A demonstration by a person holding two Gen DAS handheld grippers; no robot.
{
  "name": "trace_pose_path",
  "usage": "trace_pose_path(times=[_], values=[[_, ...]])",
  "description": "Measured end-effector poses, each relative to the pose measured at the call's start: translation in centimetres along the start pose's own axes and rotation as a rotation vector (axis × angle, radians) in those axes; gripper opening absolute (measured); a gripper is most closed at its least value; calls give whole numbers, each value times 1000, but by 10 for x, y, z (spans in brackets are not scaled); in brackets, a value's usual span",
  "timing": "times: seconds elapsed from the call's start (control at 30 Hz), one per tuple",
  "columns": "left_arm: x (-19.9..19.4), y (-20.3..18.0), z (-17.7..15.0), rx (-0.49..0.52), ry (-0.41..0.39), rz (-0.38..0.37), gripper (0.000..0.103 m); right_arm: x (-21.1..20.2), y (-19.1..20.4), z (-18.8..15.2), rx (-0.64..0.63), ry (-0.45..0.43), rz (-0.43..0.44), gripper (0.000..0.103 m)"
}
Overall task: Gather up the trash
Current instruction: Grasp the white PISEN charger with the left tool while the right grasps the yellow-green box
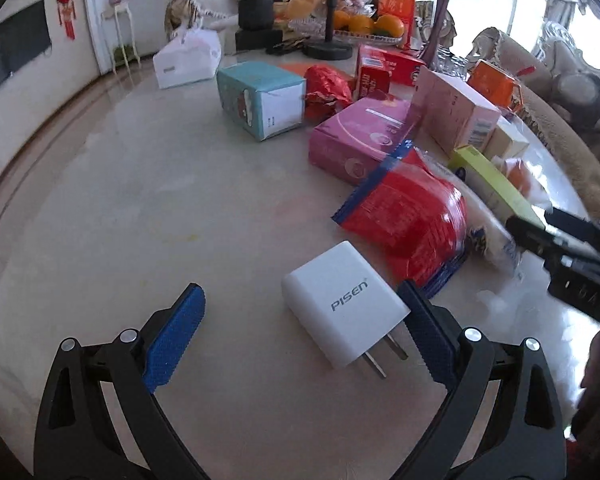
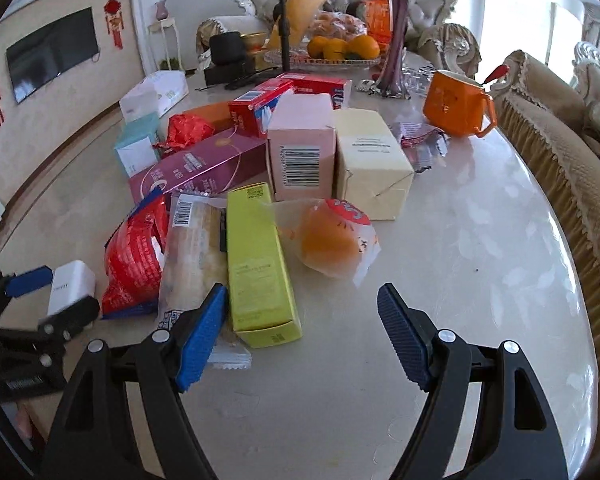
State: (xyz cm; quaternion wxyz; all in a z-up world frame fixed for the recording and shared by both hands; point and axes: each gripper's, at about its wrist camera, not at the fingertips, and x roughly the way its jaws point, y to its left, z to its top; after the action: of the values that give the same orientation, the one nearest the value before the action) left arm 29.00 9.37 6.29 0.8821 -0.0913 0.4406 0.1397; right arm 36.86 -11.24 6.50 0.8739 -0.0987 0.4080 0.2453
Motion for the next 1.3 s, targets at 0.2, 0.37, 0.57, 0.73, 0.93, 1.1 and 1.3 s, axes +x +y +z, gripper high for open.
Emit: trace_pose_path(times=[0.2, 0.37, 0.57, 0.73, 0.93, 1.1, 1.3], values=[[6, -9, 10, 47, 27, 58, 94, 0, 3, 2, 1, 14, -8, 72], [3, -7, -3, 103, 3, 67, 94, -3, 4, -2, -5, 18, -11, 72], [1, 4, -7, 106, 5, 9, 94, -5, 9, -2, -10, 35, 43, 66], [1, 4, -5, 121, 3, -4, 86, 5, 8, 7, 33, 42, 74, 61], [-6, 21, -1, 97, -20, -50, 43, -2, 7, -3, 63, 27, 124, 31], [-14, 35, -7, 21, -37, -158, 43, -32, -11, -16, 181, -67, 216, 28], [-24, 37, -12, 22, -76, -193, 43, -43, -29, -22, 273, -78, 285, 27]])
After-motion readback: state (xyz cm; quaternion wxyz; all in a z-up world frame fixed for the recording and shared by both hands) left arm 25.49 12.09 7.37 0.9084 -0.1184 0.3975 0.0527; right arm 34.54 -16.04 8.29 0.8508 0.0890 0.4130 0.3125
